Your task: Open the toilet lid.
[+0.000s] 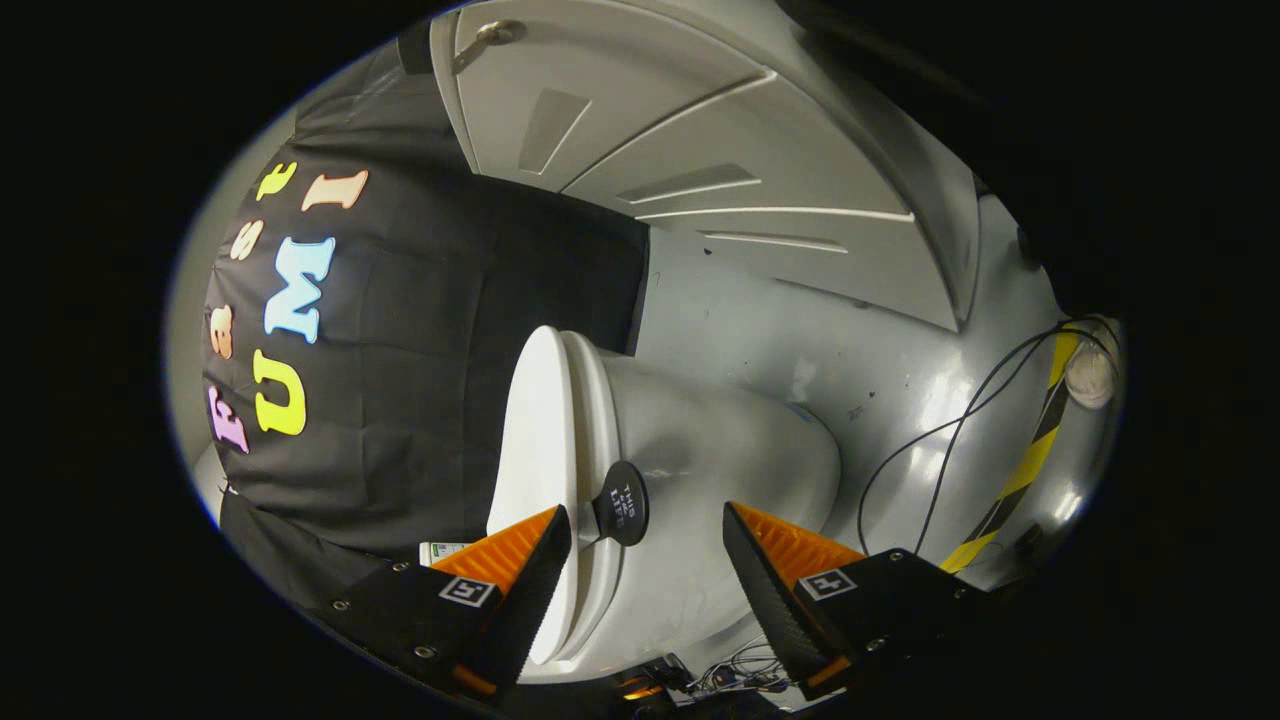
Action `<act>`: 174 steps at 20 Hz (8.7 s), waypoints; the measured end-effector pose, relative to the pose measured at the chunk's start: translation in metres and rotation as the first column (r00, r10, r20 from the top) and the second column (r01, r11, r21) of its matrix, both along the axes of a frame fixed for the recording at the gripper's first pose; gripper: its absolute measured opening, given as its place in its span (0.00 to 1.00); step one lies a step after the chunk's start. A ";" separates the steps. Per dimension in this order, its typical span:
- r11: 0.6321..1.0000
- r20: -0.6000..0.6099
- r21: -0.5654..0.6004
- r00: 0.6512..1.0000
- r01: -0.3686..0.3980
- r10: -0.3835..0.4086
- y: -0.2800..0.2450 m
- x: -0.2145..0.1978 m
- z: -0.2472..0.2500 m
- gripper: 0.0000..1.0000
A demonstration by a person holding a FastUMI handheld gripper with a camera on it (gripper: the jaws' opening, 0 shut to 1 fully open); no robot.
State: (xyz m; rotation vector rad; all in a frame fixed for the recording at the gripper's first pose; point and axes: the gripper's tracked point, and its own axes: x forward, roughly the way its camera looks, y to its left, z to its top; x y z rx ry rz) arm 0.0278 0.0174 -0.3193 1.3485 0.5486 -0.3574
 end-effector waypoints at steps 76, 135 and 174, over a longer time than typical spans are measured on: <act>0.960 0.093 -0.278 0.994 -0.034 0.063 0.028 0.045 0.159 0.00; 0.599 0.103 -0.796 0.955 -0.089 0.278 0.143 0.064 0.328 0.00; 0.287 0.106 -0.955 0.816 -0.076 0.568 0.347 0.080 0.399 0.00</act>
